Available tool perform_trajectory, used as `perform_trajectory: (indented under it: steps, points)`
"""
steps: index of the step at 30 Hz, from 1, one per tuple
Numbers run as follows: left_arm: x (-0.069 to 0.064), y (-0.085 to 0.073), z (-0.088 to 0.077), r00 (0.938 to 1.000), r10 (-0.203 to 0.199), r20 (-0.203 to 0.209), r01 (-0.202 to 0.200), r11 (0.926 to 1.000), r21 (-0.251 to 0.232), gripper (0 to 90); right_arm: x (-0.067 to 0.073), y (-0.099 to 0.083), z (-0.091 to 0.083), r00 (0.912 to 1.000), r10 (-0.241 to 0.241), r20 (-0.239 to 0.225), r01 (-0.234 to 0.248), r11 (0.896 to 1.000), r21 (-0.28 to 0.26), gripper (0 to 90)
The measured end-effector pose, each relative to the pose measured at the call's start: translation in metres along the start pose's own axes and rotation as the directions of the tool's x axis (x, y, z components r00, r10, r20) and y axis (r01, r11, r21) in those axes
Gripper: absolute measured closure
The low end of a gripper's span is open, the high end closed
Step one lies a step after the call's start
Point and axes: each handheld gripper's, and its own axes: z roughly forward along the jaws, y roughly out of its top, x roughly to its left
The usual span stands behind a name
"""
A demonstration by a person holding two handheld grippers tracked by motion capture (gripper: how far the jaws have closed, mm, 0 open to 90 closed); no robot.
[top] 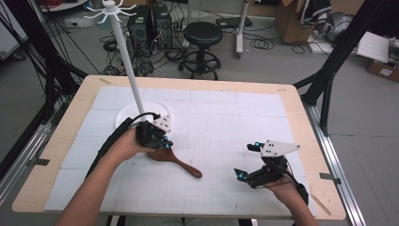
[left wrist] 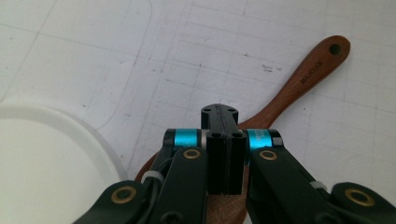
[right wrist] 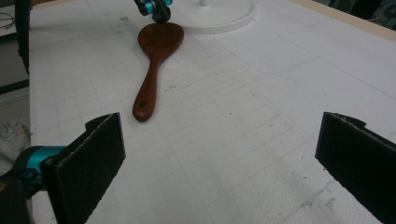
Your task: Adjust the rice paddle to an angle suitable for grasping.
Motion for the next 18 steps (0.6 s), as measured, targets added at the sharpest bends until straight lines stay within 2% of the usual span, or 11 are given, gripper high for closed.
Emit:
perform_trajectory:
  steps: [5,12,18]
  points:
    - [0.006,0.008,0.011,1.0000,-0.004,0.007,0.004,0.9997,0.026,89.9,0.000,0.000,0.000,1.0000,-0.004,0.002,0.004,1.000,0.003,0.5]
    - [0.014,0.011,0.032,0.9999,-0.003,0.014,0.002,0.9954,0.096,89.9,0.001,0.000,0.001,1.0000,-0.004,0.002,0.004,1.000,0.009,0.5]
    - [0.016,0.013,0.039,0.9997,0.009,0.021,-0.012,0.9922,0.124,90.0,0.001,0.000,0.001,1.0000,-0.009,0.003,0.009,1.000,0.011,0.5]
